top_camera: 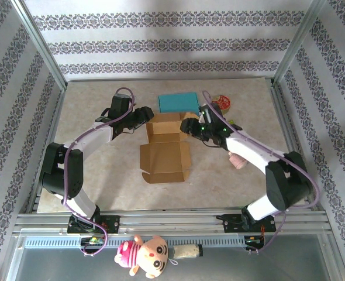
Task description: Fold the paper box
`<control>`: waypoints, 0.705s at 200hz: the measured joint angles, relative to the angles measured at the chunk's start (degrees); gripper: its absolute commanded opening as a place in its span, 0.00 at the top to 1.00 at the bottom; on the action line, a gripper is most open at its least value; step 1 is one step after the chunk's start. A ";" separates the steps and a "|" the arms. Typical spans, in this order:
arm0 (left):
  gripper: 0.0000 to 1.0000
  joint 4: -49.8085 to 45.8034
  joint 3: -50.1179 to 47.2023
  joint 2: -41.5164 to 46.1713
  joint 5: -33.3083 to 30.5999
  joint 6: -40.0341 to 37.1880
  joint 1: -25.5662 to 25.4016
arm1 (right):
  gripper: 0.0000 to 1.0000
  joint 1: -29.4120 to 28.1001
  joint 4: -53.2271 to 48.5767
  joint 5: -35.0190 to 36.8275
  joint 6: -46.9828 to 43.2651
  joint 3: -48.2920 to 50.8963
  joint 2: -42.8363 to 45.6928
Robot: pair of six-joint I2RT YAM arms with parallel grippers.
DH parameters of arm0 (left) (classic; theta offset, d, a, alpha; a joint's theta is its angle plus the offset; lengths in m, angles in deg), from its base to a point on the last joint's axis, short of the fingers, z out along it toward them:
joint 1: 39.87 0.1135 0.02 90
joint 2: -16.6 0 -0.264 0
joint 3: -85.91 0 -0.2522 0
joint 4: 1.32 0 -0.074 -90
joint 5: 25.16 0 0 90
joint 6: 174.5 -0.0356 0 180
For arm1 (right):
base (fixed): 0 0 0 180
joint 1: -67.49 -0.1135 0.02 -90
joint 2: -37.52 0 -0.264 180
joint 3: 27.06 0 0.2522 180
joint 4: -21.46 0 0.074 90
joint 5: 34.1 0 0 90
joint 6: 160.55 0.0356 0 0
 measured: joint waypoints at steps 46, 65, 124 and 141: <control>0.49 -0.33 0.17 0.00 -0.15 -0.35 0.00 | 0.38 -4.07 9.49 7.26 0.37 8.68 -2.23; 0.49 -0.74 0.46 0.00 -0.17 -0.39 0.00 | 0.37 -4.04 13.81 9.68 0.39 8.15 -6.67; 0.49 -2.99 1.46 0.00 -0.22 -1.44 0.00 | 0.55 -3.91 27.15 14.71 -0.39 7.26 -17.92; 0.49 -3.58 1.70 0.00 -0.20 -1.68 0.00 | 0.59 -3.91 29.77 14.78 -0.63 7.28 -18.78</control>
